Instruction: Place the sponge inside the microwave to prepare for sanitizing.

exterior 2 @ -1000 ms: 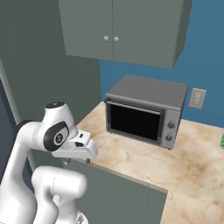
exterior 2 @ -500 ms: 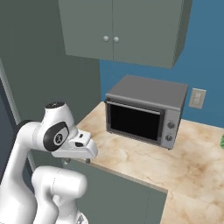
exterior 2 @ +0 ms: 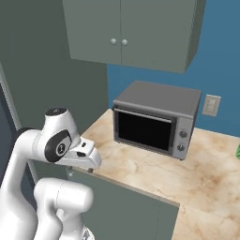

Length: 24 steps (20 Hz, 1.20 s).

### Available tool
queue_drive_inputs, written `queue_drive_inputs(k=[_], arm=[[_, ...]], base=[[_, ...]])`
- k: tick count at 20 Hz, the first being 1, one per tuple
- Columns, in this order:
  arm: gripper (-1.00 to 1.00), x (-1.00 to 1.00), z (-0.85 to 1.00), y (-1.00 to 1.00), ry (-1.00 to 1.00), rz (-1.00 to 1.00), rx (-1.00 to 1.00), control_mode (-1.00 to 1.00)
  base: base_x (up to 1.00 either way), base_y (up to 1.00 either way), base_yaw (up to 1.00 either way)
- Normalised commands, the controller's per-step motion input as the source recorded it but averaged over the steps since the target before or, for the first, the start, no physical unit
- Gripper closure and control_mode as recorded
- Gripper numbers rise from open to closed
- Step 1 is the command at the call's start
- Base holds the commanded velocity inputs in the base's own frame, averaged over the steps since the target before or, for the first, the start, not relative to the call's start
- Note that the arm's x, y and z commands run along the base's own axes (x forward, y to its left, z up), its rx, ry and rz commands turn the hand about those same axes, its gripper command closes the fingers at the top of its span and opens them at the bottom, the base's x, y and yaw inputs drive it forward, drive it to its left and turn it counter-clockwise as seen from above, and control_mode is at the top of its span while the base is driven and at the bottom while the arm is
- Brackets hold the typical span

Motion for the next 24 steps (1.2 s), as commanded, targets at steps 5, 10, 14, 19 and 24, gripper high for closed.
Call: queue_drive_inputs(k=[5,10,14,19,24], arm=[[-1.00,0.33,0.39,0.12,-0.05,-0.28,0.39,-1.00],[-1.00,0.27,0.29,0.10,0.00,-0.37,0.32,-1.00],[-1.00,0.27,0.25,0.46,0.00,-0.28,0.07,-1.00],[-1.00,0.58,-0.02,0.23,-0.02,-0.16,-0.02,-1.00],[-1.00,0.37,-0.10,0.02,-0.04,-0.13,-0.02,-1.00]], base=[[0.00,0.00,0.00],[0.00,0.00,0.00],[0.00,0.00,0.00],[0.00,0.00,0.00],[0.00,0.00,0.00]])
